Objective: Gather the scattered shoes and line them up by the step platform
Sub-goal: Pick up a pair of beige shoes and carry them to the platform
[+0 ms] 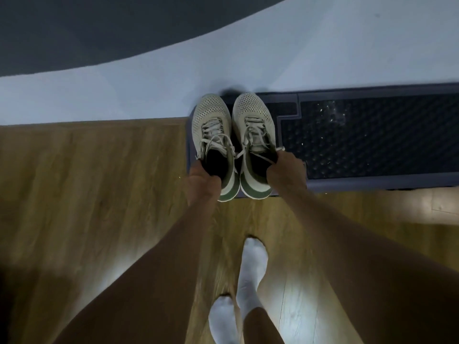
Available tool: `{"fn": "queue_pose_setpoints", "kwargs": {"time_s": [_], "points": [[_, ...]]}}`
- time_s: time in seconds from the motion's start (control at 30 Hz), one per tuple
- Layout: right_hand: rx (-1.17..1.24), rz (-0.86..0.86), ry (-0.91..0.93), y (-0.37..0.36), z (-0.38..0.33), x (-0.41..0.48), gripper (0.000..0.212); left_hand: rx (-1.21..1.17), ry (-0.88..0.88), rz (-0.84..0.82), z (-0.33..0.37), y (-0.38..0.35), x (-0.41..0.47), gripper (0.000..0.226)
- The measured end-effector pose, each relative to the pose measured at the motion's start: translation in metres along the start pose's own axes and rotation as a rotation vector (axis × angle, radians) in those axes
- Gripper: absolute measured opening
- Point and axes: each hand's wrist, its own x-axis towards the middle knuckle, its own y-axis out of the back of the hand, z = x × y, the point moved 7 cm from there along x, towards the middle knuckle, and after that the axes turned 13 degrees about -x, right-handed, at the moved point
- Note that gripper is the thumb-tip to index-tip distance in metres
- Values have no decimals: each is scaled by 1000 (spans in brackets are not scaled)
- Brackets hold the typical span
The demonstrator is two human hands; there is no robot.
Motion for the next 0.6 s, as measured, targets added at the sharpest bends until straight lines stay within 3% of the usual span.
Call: {"fn": "queue_pose_setpoints", "kwargs": {"time_s": [0.27, 0.6], "points": [[37, -11, -35, -41, -1, 10, 33, 78, -64, -7, -9, -6, 24, 50], [72, 21, -101, -40, -1, 6, 34, 89, -167, 2, -8, -10, 15, 48]]}}
